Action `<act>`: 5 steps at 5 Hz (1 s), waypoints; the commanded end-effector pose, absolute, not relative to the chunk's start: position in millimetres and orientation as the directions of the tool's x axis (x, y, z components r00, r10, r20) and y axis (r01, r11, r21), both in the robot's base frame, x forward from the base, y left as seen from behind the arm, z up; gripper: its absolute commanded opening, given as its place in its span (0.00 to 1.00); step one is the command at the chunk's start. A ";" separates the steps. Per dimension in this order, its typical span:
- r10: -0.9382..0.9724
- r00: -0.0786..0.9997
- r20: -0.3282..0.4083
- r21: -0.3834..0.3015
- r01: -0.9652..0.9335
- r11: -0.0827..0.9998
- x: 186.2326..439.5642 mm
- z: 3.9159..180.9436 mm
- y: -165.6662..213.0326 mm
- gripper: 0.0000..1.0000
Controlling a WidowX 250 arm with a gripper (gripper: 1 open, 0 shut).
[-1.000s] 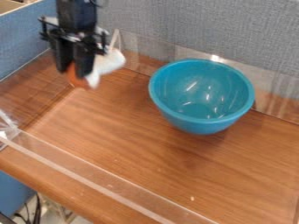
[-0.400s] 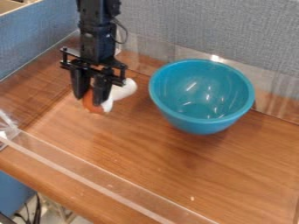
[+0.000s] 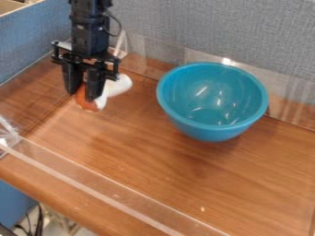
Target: Remove the mushroom from inside the blue bowl and put it on the table
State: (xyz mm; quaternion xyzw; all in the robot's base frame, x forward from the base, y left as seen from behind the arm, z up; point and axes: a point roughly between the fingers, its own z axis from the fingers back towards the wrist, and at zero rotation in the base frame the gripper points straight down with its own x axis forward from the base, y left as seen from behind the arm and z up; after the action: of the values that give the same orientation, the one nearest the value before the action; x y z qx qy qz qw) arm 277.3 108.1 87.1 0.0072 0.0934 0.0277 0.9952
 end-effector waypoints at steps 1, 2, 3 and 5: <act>-0.020 0.990 -0.140 0.037 0.026 0.999 291.0 103.3 105.9 0.00; -0.034 0.988 -0.148 0.037 0.040 0.998 292.0 96.0 100.9 0.00; -0.045 0.987 -0.155 0.037 0.052 0.998 291.9 90.2 96.8 0.00; -0.066 0.984 -0.165 0.035 0.073 0.997 293.4 73.6 92.3 0.00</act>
State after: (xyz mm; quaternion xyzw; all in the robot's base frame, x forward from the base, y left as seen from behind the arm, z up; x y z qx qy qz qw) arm 288.8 93.3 62.1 0.0128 0.1025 -0.0307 0.9942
